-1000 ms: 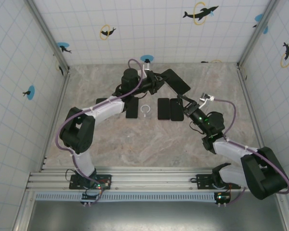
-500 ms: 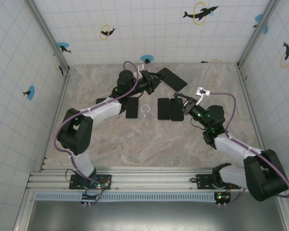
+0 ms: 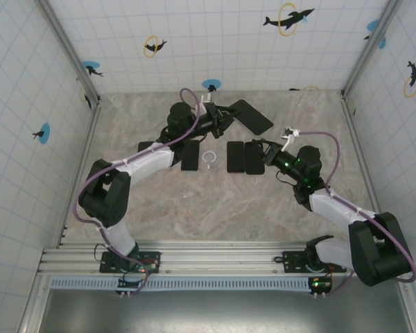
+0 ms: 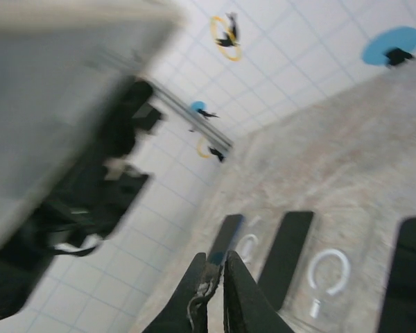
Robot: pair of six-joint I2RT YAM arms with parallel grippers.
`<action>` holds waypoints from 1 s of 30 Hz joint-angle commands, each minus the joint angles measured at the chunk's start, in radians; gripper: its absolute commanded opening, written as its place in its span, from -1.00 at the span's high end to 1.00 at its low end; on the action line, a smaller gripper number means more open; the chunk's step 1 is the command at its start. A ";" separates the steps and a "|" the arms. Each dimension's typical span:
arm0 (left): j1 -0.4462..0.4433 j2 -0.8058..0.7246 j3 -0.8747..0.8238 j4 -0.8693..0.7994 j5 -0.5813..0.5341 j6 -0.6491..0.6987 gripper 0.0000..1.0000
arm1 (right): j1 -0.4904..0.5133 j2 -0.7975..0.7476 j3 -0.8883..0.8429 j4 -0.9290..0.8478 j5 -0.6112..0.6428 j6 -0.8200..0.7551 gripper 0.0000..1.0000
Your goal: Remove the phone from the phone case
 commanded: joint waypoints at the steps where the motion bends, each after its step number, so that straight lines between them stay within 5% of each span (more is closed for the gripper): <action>1: 0.000 -0.058 0.030 0.075 0.062 0.032 0.85 | -0.005 -0.015 0.014 -0.049 0.003 -0.017 0.70; 10: 0.068 -0.084 0.058 -0.142 0.105 0.378 0.84 | -0.062 -0.104 0.056 -0.200 -0.109 -0.182 0.21; 17: 0.123 -0.112 0.101 -0.292 0.284 0.830 0.86 | -0.103 -0.123 0.184 -0.511 -0.342 -0.551 -0.12; 24: 0.148 -0.147 0.104 -0.332 0.461 1.098 0.81 | -0.088 -0.075 0.323 -0.871 -0.458 -0.943 -0.17; 30: 0.155 -0.181 0.065 -0.335 0.512 1.204 0.82 | -0.042 -0.021 0.393 -0.946 -0.485 -1.093 -0.01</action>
